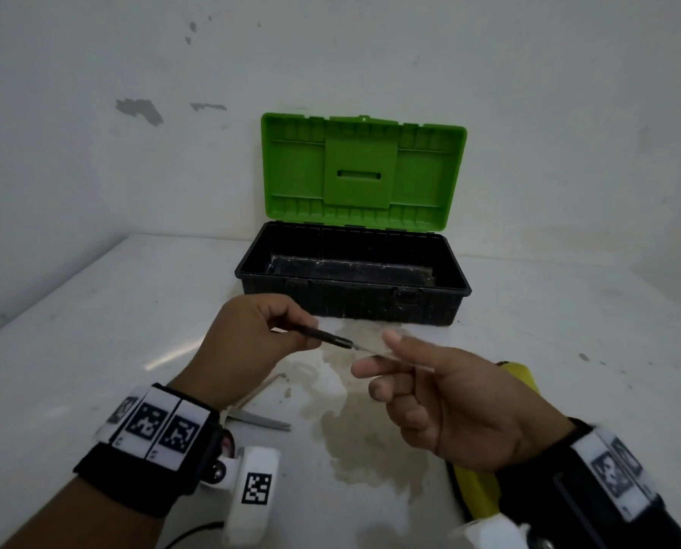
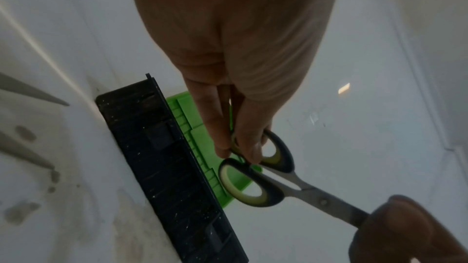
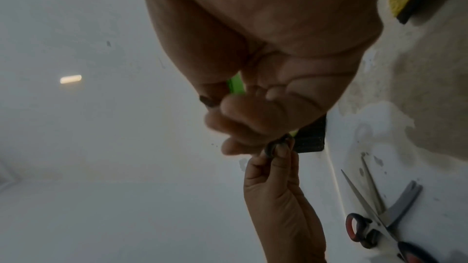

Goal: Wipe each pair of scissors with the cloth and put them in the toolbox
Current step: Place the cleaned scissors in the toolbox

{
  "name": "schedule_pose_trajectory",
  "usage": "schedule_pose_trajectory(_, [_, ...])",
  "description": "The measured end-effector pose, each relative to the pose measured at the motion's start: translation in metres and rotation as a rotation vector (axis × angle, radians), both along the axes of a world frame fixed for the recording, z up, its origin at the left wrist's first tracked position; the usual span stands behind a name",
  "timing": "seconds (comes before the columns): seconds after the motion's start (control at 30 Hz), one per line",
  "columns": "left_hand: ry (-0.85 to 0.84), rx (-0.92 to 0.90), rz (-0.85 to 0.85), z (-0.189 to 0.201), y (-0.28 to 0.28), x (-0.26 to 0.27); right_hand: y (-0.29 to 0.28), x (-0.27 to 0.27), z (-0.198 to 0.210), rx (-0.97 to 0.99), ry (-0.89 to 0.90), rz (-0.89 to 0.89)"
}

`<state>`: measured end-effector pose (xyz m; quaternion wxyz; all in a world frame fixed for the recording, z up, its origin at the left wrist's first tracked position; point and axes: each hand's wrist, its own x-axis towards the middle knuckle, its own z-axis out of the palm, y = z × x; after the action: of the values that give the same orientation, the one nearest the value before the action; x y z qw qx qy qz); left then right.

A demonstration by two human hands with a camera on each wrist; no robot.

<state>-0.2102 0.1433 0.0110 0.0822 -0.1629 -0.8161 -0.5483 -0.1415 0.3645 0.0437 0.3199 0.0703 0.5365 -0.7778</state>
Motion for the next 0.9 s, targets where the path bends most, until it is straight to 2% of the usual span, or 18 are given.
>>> schedule_pose_trajectory(0.27, [0.090,0.024,-0.036,0.002,-0.009,-0.014,0.000,-0.003,-0.003,-0.098,-0.008,0.018])
schedule_pose_trajectory(0.43, [0.136,0.042,-0.056,0.005,-0.022,-0.032,-0.005,-0.017,-0.005,-0.154,0.040,0.141])
schedule_pose_trajectory(0.57, [0.153,-0.010,-0.010,0.013,-0.033,-0.044,-0.017,-0.034,0.004,0.036,0.143,0.066])
schedule_pose_trajectory(0.67, [0.115,-0.073,0.106,0.011,-0.048,-0.062,-0.023,-0.063,0.017,0.222,0.244,-0.045])
schedule_pose_trajectory(0.77, [0.019,-0.134,0.192,0.003,-0.063,-0.087,-0.031,-0.106,0.028,0.324,0.276,-0.108])
schedule_pose_trajectory(0.9, [-0.205,-0.243,0.235,-0.005,-0.070,-0.118,-0.052,-0.171,0.027,0.475,0.274,-0.165])
